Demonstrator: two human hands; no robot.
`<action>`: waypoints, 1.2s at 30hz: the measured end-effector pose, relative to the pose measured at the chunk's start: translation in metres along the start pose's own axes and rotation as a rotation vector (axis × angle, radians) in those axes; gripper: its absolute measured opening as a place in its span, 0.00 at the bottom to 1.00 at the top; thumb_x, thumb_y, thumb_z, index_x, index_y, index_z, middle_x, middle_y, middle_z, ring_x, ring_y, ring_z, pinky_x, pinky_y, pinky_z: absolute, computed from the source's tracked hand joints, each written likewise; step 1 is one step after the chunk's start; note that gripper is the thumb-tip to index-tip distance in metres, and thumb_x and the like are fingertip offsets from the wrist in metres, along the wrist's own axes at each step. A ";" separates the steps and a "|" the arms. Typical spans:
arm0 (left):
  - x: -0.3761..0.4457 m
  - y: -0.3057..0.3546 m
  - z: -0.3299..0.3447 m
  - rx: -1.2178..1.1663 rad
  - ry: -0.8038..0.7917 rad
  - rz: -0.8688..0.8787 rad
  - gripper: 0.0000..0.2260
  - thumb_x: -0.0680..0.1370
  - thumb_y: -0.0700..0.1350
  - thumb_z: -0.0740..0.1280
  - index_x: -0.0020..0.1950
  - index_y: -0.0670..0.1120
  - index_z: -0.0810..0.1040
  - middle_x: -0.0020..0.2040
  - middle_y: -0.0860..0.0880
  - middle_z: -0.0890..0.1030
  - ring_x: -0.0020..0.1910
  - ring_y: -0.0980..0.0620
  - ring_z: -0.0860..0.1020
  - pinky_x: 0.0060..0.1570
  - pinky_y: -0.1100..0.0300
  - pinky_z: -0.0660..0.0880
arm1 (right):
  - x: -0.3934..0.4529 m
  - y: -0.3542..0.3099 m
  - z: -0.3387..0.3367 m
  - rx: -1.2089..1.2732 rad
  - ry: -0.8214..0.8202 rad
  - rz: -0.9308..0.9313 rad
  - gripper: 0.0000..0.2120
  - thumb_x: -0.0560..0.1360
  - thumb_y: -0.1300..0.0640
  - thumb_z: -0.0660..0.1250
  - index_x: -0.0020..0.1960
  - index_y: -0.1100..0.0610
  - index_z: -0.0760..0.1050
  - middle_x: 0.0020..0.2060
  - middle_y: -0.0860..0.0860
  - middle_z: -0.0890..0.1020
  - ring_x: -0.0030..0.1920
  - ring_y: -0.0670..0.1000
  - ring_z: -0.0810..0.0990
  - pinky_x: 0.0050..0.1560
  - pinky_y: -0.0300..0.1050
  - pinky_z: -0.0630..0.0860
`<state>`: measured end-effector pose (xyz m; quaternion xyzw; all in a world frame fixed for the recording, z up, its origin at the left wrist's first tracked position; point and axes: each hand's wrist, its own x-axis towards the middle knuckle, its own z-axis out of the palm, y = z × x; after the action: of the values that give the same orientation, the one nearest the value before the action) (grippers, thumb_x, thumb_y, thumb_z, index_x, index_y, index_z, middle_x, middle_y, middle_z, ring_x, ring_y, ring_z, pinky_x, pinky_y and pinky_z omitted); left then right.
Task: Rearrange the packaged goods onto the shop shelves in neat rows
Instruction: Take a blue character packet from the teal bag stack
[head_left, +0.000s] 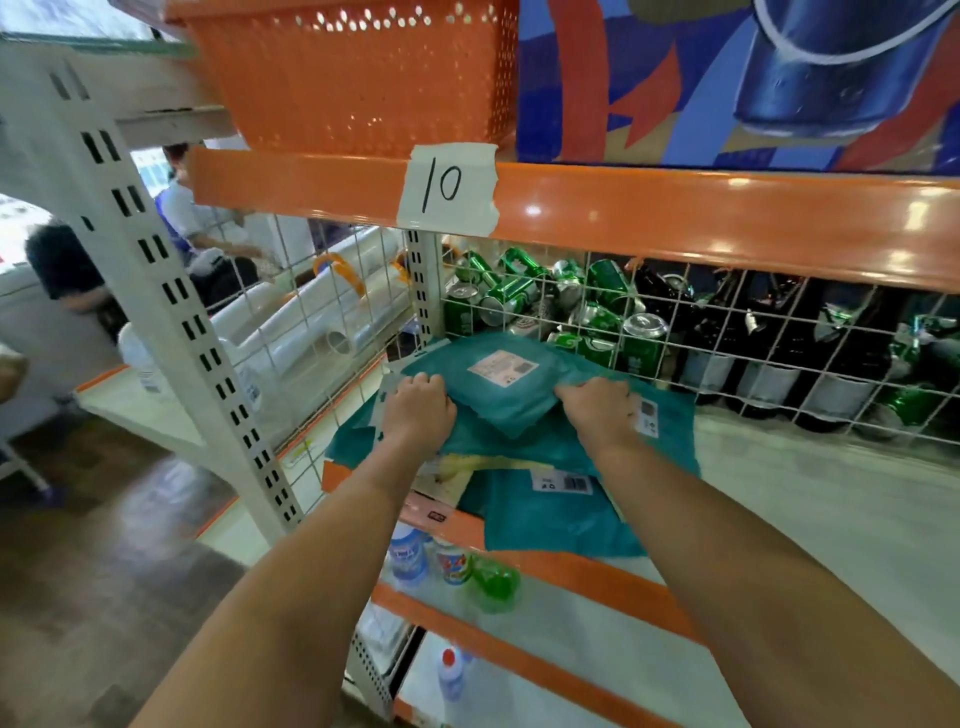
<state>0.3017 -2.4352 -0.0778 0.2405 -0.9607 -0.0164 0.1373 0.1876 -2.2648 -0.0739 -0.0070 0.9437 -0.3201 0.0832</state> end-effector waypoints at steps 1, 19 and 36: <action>0.000 -0.001 0.000 0.003 -0.004 0.008 0.14 0.81 0.49 0.55 0.60 0.43 0.72 0.57 0.44 0.76 0.56 0.46 0.74 0.53 0.54 0.71 | -0.003 0.001 0.003 0.000 0.014 0.001 0.29 0.75 0.44 0.60 0.67 0.63 0.70 0.65 0.60 0.68 0.65 0.60 0.67 0.65 0.51 0.66; 0.010 -0.010 0.002 0.038 -0.003 0.009 0.13 0.82 0.48 0.54 0.59 0.44 0.73 0.57 0.45 0.77 0.56 0.46 0.74 0.53 0.56 0.69 | 0.011 -0.022 -0.024 -0.274 0.001 -0.173 0.26 0.77 0.42 0.59 0.64 0.61 0.72 0.65 0.59 0.72 0.66 0.59 0.68 0.62 0.53 0.68; 0.012 -0.023 0.007 0.028 -0.025 -0.120 0.12 0.82 0.48 0.53 0.57 0.46 0.73 0.58 0.45 0.76 0.57 0.46 0.74 0.57 0.52 0.70 | 0.071 -0.081 0.012 -0.406 -0.222 -0.269 0.40 0.72 0.33 0.62 0.74 0.58 0.61 0.73 0.59 0.64 0.72 0.60 0.63 0.70 0.53 0.63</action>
<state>0.3001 -2.4613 -0.0833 0.2991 -0.9464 -0.0140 0.1207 0.1162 -2.3405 -0.0450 -0.1841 0.9642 -0.1294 0.1400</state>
